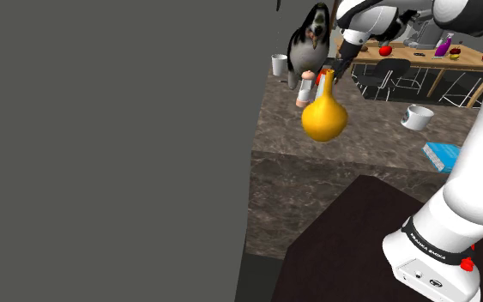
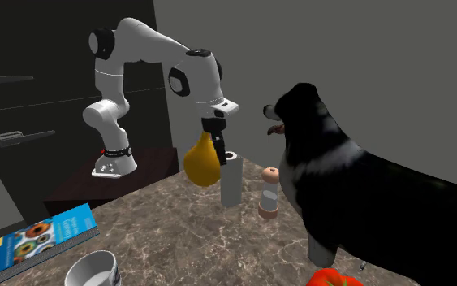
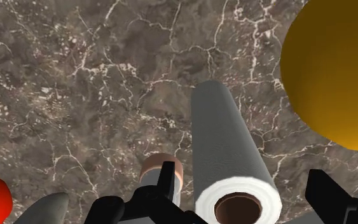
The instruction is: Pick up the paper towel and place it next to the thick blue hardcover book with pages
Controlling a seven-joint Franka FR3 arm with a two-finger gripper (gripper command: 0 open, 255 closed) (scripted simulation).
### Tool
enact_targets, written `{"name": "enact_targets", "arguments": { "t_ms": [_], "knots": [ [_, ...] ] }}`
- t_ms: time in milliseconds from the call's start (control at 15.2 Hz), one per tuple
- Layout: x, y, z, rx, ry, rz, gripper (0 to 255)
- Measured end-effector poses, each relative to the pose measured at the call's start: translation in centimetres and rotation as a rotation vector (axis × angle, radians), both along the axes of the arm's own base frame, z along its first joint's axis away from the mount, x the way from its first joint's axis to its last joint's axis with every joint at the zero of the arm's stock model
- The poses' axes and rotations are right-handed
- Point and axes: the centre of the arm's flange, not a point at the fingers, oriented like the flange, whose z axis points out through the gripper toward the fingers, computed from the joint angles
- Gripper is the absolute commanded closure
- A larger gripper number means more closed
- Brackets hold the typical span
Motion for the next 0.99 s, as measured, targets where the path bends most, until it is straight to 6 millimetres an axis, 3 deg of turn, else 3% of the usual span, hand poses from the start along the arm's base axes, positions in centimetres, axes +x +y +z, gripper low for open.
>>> {"name": "enact_targets", "arguments": {
  "t_ms": [264,594,660,990],
  "knots": [
    [0.2,0.1,-1.6,0.000,0.000,0.000,0],
    [0.3,0.1,-1.8,0.000,0.000,0.000,0],
    [0.3,0.1,-1.8,0.000,0.000,0.000,255],
    [0.2,0.0,-1.8,-0.001,-0.001,0.000,255]
  ]
}}
